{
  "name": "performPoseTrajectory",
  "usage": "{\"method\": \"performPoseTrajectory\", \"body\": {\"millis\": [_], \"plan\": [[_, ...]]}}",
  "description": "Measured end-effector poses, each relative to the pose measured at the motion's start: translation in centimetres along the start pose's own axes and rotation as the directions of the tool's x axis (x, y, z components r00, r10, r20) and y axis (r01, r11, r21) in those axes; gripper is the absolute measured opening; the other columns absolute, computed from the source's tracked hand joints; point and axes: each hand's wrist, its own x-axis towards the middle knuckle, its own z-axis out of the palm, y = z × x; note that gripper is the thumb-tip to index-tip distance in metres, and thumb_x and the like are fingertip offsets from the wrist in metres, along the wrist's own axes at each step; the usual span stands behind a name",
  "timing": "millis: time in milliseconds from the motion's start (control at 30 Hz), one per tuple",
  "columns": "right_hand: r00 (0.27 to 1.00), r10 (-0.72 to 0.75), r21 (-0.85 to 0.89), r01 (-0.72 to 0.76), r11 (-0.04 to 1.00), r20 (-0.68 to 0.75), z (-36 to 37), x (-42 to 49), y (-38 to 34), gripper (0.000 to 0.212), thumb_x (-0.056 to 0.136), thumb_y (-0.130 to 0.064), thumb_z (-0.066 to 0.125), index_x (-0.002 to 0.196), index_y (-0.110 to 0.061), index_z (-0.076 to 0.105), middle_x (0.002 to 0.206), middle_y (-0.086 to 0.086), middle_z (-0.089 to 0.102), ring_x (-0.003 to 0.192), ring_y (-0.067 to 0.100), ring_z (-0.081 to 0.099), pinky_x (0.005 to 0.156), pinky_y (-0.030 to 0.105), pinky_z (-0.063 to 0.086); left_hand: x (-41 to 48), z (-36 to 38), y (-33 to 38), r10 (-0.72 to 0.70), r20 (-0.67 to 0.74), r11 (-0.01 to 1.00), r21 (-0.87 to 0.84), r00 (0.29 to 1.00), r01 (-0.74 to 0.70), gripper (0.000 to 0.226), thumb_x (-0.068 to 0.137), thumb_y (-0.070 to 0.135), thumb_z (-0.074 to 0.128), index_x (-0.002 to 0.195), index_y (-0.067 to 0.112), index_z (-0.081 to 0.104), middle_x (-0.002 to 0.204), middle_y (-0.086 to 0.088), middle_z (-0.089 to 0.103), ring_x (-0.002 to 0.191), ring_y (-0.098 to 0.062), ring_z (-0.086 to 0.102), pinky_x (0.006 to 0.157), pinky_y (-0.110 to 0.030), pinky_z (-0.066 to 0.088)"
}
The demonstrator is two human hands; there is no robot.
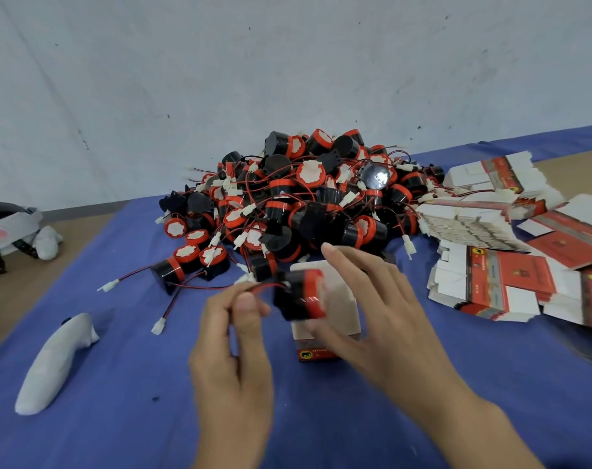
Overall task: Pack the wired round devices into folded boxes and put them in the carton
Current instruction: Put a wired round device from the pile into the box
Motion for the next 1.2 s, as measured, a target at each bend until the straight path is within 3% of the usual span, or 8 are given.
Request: {"method": "performPoseTrajectory", "body": {"millis": [200,367,467,633,800,933,1067,1200], "plan": [[0.996,0.025,0.063,-0.031,0.998,0.088,-0.2,-0.4,0.2,0.057,0.096,-0.046,0.049,0.15,-0.033,0.037,0.138,-0.012,0.048,0.125,0.012,0.047,0.106,0.02,0.035,-1.0,1.0,0.2,0.327,0.251,0.945,-0.084,0.911,-0.316,0.024,0.106,0.041,0.038,0.115,0.033,0.059,0.109,0.024,0.057,0.102,-0.005,0.06,0.085,-0.012,0.044],[0.969,0.186,0.33,-0.231,0.915,0.164,-0.9,-0.4,0.2,0.044,0.088,-0.07,0.05,0.127,-0.049,0.048,0.126,-0.025,0.055,0.12,0.0,0.054,0.095,0.017,0.044,-1.1,1.2,0.7,0.275,0.26,0.959,-0.145,0.925,-0.244,0.022,0.106,0.039,0.039,0.113,0.037,0.059,0.114,0.025,0.06,0.109,-0.004,0.061,0.087,-0.009,0.043],[0.942,0.281,0.516,-0.336,0.788,0.185,-1.0,-0.4,-0.2,0.034,0.082,-0.062,0.066,0.112,-0.05,0.056,0.12,-0.023,0.061,0.113,0.002,0.061,0.087,0.018,0.05,-0.9,1.2,1.3,0.133,0.211,0.981,-0.168,0.968,-0.098,0.021,0.104,0.04,0.041,0.107,0.042,0.062,0.107,0.024,0.066,0.104,0.004,0.063,0.081,-0.002,0.042],[0.891,0.386,0.705,-0.433,0.561,0.24,-0.9,-0.3,-0.5,0.019,0.082,-0.05,0.064,0.099,-0.042,0.067,0.108,-0.014,0.071,0.105,0.006,0.067,0.081,0.018,0.053,-0.5,1.4,1.9,-0.058,0.195,0.968,-0.229,0.979,0.103,0.016,0.096,0.049,0.051,0.096,0.051,0.067,0.093,0.023,0.071,0.087,0.008,0.065,0.069,0.0,0.043],[0.863,0.427,0.85,-0.423,0.313,0.271,-1.4,0.0,-0.7,0.013,0.087,-0.039,0.07,0.093,-0.027,0.072,0.106,-0.001,0.075,0.101,0.021,0.072,0.086,0.041,0.061,0.4,1.5,1.6,-0.195,0.203,0.912,-0.324,0.96,0.254,0.016,0.087,0.041,0.06,0.088,0.048,0.074,0.074,0.012,0.072,0.068,0.002,0.065,0.063,-0.005,0.047],[0.787,0.484,0.9,-0.437,-0.002,0.383,-1.4,0.1,-1.3,0.024,0.083,-0.041,0.067,0.087,-0.018,0.071,0.102,0.016,0.071,0.098,0.03,0.071,0.08,0.041,0.063,0.5,1.9,1.2,-0.277,0.232,0.869,-0.353,0.932,0.346,0.019,0.082,0.041,0.058,0.085,0.051,0.074,0.069,0.005,0.07,0.06,-0.002,0.061,0.059,-0.01,0.049],[0.73,0.491,0.88,-0.396,-0.263,0.475,-0.4,0.2,-2.4,0.03,0.086,-0.036,0.061,0.099,-0.011,0.071,0.108,0.016,0.076,0.097,0.026,0.075,0.071,0.029,0.062,0.0,2.5,1.3,-0.293,0.229,0.857,-0.367,0.928,0.361,0.016,0.09,0.039,0.055,0.09,0.046,0.069,0.085,0.011,0.073,0.068,-0.002,0.066,0.057,-0.012,0.051],[0.681,0.475,0.823,-0.381,-0.421,0.558,0.4,0.2,-3.5,0.052,0.088,-0.039,0.058,0.126,-0.003,0.061,0.118,0.018,0.073,0.109,0.028,0.072,0.074,0.028,0.061,-0.2,2.6,0.8,-0.285,0.212,0.879,-0.331,0.935,0.344,0.028,0.102,0.021,0.052,0.095,0.044,0.067,0.095,0.014,0.074,0.084,-0.003,0.069,0.059,-0.011,0.051]]}}
